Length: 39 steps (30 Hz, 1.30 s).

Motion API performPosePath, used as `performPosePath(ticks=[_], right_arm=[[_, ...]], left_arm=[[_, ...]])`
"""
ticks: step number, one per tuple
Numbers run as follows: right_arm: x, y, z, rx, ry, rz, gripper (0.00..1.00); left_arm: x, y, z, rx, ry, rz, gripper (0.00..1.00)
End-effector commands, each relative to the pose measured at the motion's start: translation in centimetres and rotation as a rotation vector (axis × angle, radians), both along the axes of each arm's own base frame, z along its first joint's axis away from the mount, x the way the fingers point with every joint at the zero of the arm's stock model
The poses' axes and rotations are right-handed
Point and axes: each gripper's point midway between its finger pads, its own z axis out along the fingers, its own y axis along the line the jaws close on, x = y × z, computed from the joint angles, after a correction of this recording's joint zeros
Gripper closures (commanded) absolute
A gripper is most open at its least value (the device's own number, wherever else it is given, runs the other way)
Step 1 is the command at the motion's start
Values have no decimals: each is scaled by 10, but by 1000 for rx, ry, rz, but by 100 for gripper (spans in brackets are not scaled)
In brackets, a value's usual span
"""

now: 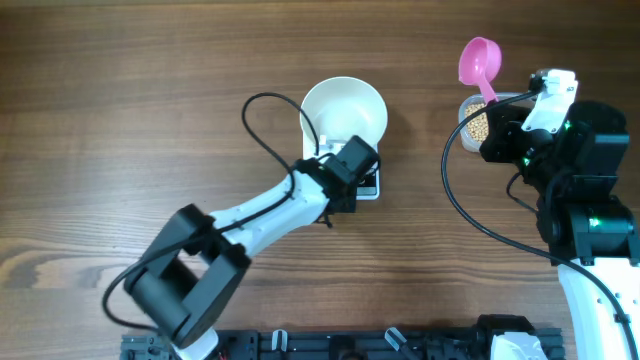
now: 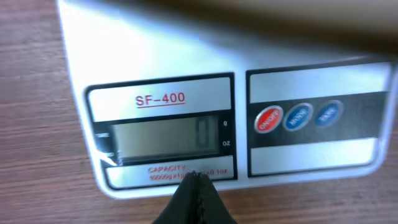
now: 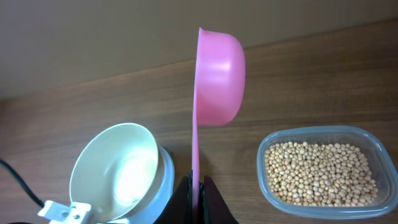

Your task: Scoop item into bowl and weigh 150g on scale

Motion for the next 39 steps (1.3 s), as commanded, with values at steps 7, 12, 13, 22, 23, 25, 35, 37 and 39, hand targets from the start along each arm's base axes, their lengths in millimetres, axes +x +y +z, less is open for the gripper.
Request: performPosePath(ticks=[7,12,13,22,23,25,35,37,39], right_arm=[[1,3,8,-3,-23,25,96],[2,3,9,-3,-29,25,96],[2,3,9,-4,-31,25,96],[3,3,11,-3,-40,25,96],[3,3,11,-4,-40,25,96],[3,3,11,-4,-37,25,96],[3,3,11,-4,-37,25,96],[3,3,11,-4,-38,25,96],[3,3,11,-4,-37,25,96]], left_arm=[[0,-10,34,-91,-47,-43,96],[5,-12,91,-191,-162,-49,96],[5,-11,100,-202,-184,-62,96],[5,-12,96,-163,-192,-139,96],[5,-15,83,-145,-169,-143,96],[4,-19,61,-117,-130,-150,96],[6,-35,9,-74,-77,-170,96],[8,-36,4,-72,-76,-171,96],[9,-36,-2,-64,-71,-169,96]])
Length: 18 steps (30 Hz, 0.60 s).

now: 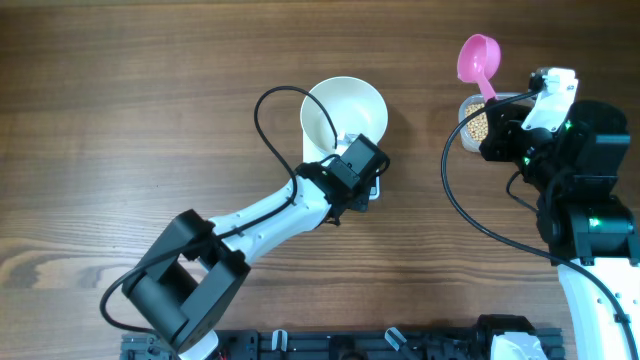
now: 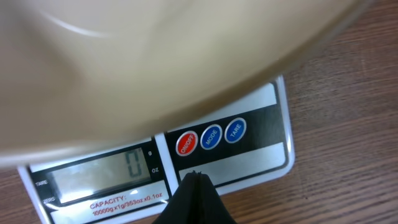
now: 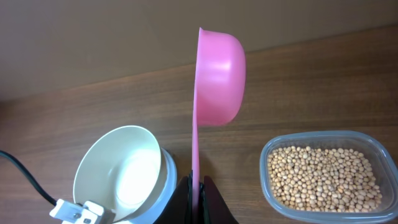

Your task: Scoop item into bowl and weigh 150g on scale

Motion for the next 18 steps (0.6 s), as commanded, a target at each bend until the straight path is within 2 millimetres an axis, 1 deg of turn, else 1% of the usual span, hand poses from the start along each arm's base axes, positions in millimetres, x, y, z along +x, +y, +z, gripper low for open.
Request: performPosePath(ticks=[1,5,11,18], right_arm=[[1,1,7,-7,-21,18,96],[1,1,7,-7,-22,18,96],[1,2,7,-6,-21,19,96],[1,3,8,-3,-22,25,96]], left_arm=[[0,1,-15,26,12,-13,96],[5,4,-21,53,-6,0,96],[9,0,-30,46,-13,0,96],[16,5,-29,75,-52,21,96]])
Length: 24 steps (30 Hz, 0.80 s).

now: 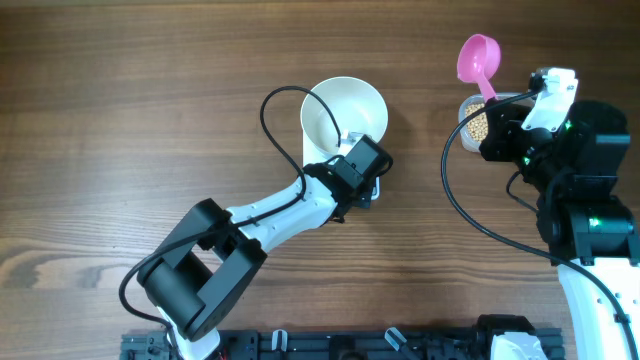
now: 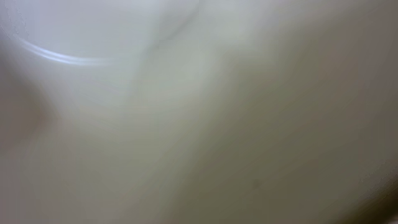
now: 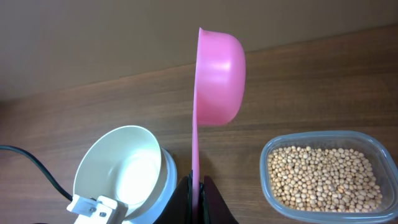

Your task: Scoop item into bowl and weigh 150g on scale

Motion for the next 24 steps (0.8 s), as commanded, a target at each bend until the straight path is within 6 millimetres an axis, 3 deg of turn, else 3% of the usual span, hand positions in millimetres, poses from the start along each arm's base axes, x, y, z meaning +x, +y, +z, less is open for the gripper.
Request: performPosePath(ticks=[1,14,24], right_arm=[[1,3,8,-4,-22,24,96],[1,3,8,-4,-22,25,96],[1,3,8,-4,-22,25,96]], left_arm=[[2,11,-13,69,-9,8,96],[5,15,-14,89,-25,23,96],[2,18,-28,108,4,38,96]])
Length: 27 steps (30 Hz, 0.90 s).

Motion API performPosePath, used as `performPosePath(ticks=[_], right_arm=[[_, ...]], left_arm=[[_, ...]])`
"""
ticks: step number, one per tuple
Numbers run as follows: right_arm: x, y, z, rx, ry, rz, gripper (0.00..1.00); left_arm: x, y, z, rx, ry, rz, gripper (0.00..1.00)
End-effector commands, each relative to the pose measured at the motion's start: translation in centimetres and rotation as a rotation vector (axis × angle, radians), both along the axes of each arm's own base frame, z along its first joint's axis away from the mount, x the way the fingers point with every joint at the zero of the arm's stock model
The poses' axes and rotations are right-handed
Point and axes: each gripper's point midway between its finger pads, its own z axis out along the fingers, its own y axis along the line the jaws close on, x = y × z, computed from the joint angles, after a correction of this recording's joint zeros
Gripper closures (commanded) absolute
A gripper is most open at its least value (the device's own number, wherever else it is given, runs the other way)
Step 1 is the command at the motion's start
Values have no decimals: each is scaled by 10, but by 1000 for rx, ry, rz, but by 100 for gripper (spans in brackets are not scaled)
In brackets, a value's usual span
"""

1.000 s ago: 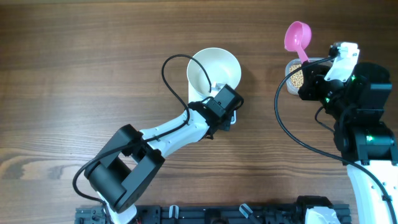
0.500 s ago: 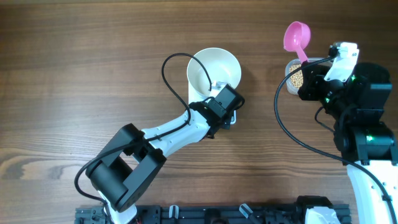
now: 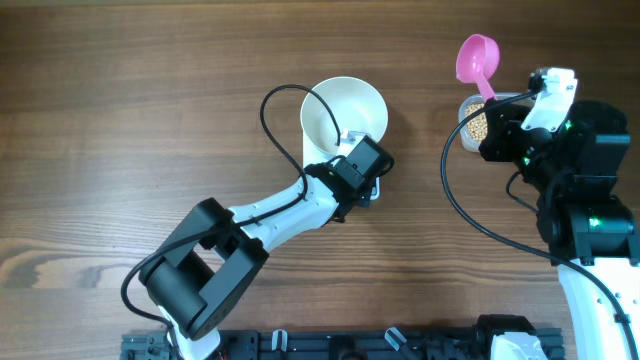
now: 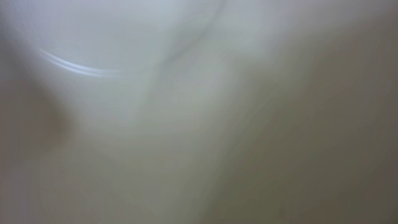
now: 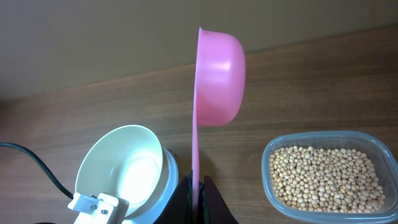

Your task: Scoop item into bowl and weigh 150g on scale

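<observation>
A white bowl [image 3: 343,112] sits on the scale, of which only a white corner [image 3: 373,192] shows beside my left gripper [image 3: 358,163]. That gripper is tight against the bowl's near side. The left wrist view holds only a blurred pale surface [image 4: 186,112], no fingers. My right gripper [image 5: 196,186] is shut on the handle of the pink scoop [image 5: 217,78], held edge-up and empty above the table between the bowl [image 5: 121,174] and the tub of soybeans [image 5: 323,171]. The overhead view shows the scoop [image 3: 478,58] past the tub [image 3: 476,122].
A black cable [image 3: 275,120] loops from the left arm across the bowl's left side. The right arm's body [image 3: 585,190] fills the right edge of the table. Bare wood lies left of and beyond the bowl.
Hardly anything: the left wrist view is still filled by the same pale blur, shifted a little. The right gripper and the scoop have not moved.
My left gripper was shut in front of the scale's display. Then it stood before the buttons, the display reading 0. After that it was close in under the bowl, its view all blur, and it remains there. The right gripper held the scoop still throughout.
</observation>
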Motion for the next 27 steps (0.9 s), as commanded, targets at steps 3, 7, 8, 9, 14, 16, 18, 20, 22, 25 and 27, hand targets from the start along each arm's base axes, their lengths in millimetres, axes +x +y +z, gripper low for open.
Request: performPosePath(ticks=[3,7,8,9,14,16,18,20,22,25,27], right_arm=[[1,1,7,-8,-23,19,96],[1,1,7,-7,-22,18,96],[1,1,7,-7,-22,18,96],[1,1,7,-7,-22,18,96],[1,1,7,-7,-22,18,96],[1,1,7,-7,-22,18,95],[1,1,7,-7,-22,18,96],[1,1,8,-7,-22,18,96],[1,1,7,-7,-22,18,96],[1,1,7,-7,-22,18,96],[1,1,8,-7,-23,18,96]], left_arm=[[-6,15,-32,85,45,21,96],[-7,17,-38,98,57,21,96],[-8,17,-38,100,59,21,96],[-8,18,-39,103,62,20,96],[-14,24,-41,129,87,20,96],[-16,26,-42,135,92,20,96],[-17,27,-45,139,97,24,96],[-20,30,-49,148,106,23,96],[-23,33,-54,159,116,23,96],[-24,32,-56,150,120,24,96],[-22,30,-55,141,113,28,96]])
